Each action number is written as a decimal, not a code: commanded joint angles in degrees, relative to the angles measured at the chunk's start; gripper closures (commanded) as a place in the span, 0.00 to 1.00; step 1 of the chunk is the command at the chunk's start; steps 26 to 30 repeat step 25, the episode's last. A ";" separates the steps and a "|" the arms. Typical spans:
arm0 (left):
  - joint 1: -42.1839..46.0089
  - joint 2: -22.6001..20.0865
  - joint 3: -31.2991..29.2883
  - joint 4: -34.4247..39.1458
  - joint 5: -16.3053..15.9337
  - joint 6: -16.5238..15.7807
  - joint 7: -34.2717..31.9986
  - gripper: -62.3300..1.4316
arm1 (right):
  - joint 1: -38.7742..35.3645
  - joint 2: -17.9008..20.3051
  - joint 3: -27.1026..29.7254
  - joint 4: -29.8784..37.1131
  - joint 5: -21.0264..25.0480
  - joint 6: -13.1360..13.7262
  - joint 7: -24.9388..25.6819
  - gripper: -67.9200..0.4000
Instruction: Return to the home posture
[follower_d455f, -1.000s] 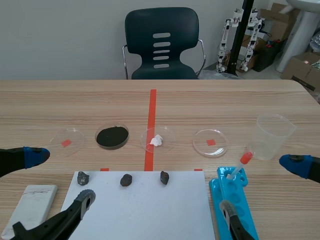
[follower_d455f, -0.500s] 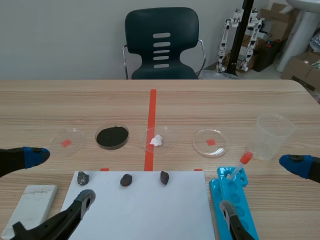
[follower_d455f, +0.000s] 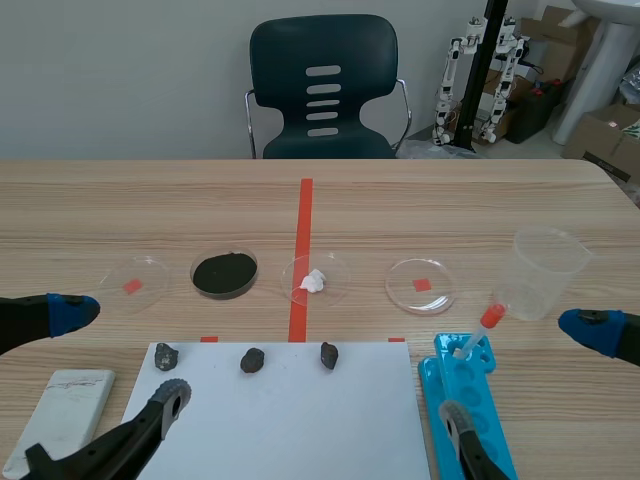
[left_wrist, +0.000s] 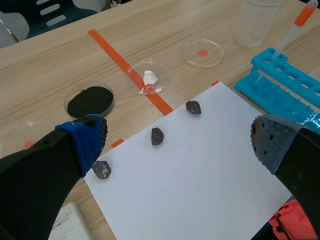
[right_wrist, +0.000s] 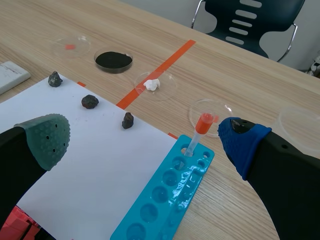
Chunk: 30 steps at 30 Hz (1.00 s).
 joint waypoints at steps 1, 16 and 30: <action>-0.02 0.13 -0.11 0.61 -0.50 -0.09 -0.83 0.03 | 0.02 0.31 0.33 0.61 0.46 -0.17 0.85 0.08; -0.02 0.13 -0.11 0.61 -0.50 -0.09 -0.83 0.03 | 0.02 0.31 0.33 0.61 0.46 -0.17 0.85 0.08; -0.02 0.13 -0.11 0.61 -0.50 -0.09 -0.83 0.03 | 0.02 0.31 0.33 0.61 0.46 -0.17 0.85 0.08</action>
